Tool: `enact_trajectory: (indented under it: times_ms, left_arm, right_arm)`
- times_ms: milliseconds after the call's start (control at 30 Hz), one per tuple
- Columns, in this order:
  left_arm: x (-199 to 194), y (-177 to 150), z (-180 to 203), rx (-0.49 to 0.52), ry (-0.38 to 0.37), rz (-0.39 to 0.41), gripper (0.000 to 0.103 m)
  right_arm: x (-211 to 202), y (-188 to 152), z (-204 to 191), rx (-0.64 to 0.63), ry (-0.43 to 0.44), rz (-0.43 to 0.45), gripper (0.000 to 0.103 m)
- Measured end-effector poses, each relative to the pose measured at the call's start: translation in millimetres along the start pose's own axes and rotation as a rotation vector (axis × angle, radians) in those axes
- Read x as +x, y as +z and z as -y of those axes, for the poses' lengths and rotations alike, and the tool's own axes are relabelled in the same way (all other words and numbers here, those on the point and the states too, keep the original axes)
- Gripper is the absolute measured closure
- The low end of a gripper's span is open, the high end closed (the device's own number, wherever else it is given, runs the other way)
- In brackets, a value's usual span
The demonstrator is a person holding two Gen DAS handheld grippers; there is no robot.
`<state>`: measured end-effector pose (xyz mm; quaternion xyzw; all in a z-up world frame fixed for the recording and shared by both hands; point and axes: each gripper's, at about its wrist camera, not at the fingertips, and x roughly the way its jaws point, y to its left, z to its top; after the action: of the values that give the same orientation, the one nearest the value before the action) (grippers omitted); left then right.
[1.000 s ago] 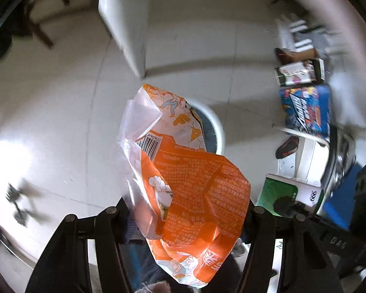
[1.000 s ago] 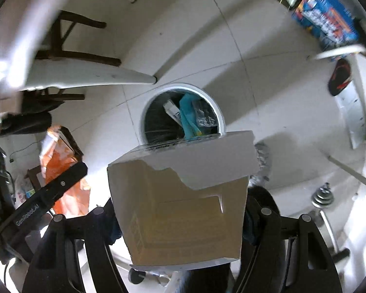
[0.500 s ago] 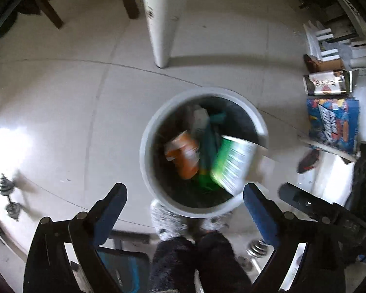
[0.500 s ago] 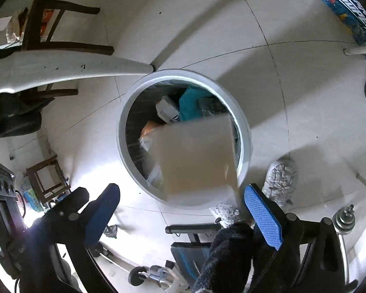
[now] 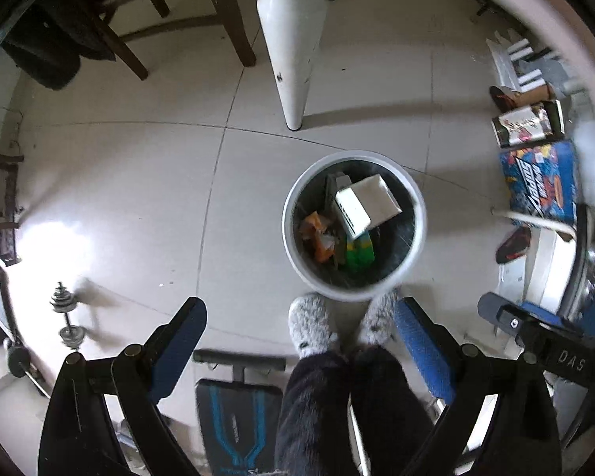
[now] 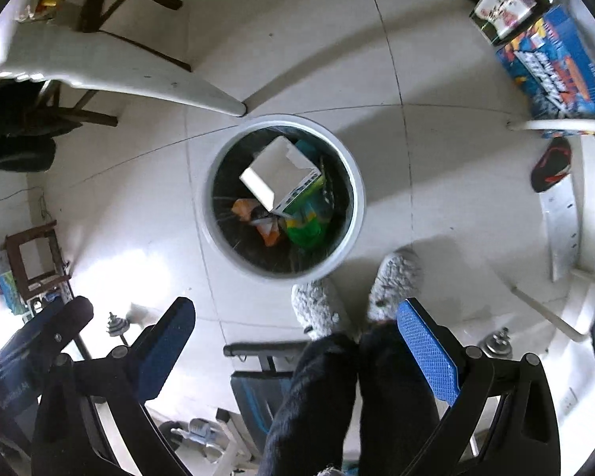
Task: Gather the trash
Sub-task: 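Carry the bag and box over the bin and release both, then return both tools to the table toward the blue bag and milk carton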
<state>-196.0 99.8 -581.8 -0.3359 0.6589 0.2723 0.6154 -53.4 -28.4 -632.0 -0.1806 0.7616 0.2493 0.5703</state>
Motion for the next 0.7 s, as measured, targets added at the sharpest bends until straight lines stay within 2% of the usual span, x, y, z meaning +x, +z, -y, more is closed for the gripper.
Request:
enact_trajectory:
  times_ms: [200,400,533,700]
  left_arm:
    - [-94,-21,3,0.016,0.009,0.039,0.006]
    - [-190,-8,15,0.038,0.028,0.160,0.006]
    - [-244,29,43,0.071,0.027,0.260,0.006]
    - [-286,100,91,0.092,0.021,0.355,0.006]
  right_arm:
    - [-100,-32,-26,-0.021,0.001,0.036,0.000]
    - [-213,-38,-35,0.025,0.072,0.144,0.000]
    - [-288,-17,-24,0.056,0.111,0.238,0.000]
    - [-375,44,5,0.089,0.091,0.377,0.000]
